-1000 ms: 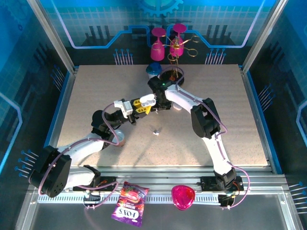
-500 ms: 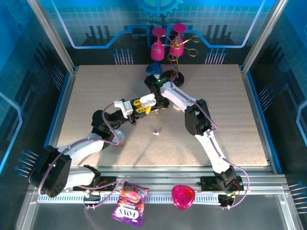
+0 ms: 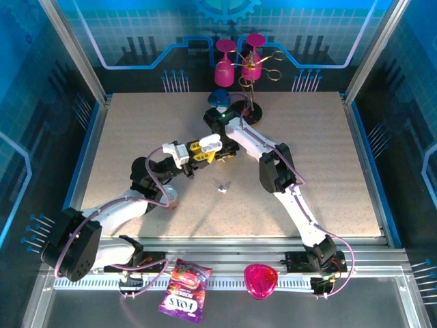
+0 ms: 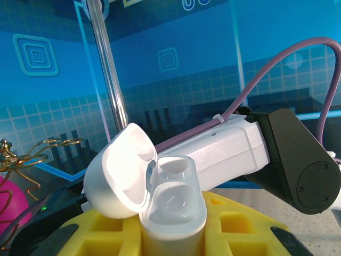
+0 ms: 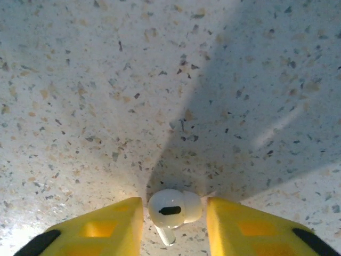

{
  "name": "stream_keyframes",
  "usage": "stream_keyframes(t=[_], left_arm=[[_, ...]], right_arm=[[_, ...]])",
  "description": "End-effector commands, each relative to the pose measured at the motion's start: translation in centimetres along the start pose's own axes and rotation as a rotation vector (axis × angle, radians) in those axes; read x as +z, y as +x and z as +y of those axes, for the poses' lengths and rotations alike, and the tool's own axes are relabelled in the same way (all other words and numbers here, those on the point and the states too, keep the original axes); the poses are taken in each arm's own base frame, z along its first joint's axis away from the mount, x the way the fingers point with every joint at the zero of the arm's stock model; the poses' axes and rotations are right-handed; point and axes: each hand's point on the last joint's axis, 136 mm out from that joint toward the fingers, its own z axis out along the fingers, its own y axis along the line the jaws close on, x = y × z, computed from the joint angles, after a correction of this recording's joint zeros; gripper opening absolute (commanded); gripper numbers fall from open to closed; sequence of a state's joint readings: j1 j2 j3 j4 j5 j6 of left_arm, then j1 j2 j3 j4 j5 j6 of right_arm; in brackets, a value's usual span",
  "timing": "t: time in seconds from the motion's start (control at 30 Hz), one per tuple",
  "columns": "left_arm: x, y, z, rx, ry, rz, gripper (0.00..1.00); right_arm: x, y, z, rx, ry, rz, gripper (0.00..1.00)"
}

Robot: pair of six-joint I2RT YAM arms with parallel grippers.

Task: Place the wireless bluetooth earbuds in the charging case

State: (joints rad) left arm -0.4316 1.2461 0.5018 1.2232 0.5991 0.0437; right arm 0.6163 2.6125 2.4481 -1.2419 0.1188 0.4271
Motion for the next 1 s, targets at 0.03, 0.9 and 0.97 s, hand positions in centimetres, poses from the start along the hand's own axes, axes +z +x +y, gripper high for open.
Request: stream_keyframes(t=[0.03, 0.9, 0.97], left_arm=[[-0.1, -0.3, -0.7, 0.008, 0.027, -0.014, 0.0], [0.1, -0.4, -0.6, -0.003, 0.029, -0.011, 0.0], [0.2, -0.5, -0.7, -0.002, 0.031, -0.012, 0.0]], right_arm=[[1.5, 1.0, 0.4, -0.018, 0.004, 0.054, 0.34], [-1.7, 0.5, -0.1, -0.017, 0.004, -0.01, 0.29], [-2.3, 0.5, -0.3, -0.016, 0.002, -0.025, 0.29]])
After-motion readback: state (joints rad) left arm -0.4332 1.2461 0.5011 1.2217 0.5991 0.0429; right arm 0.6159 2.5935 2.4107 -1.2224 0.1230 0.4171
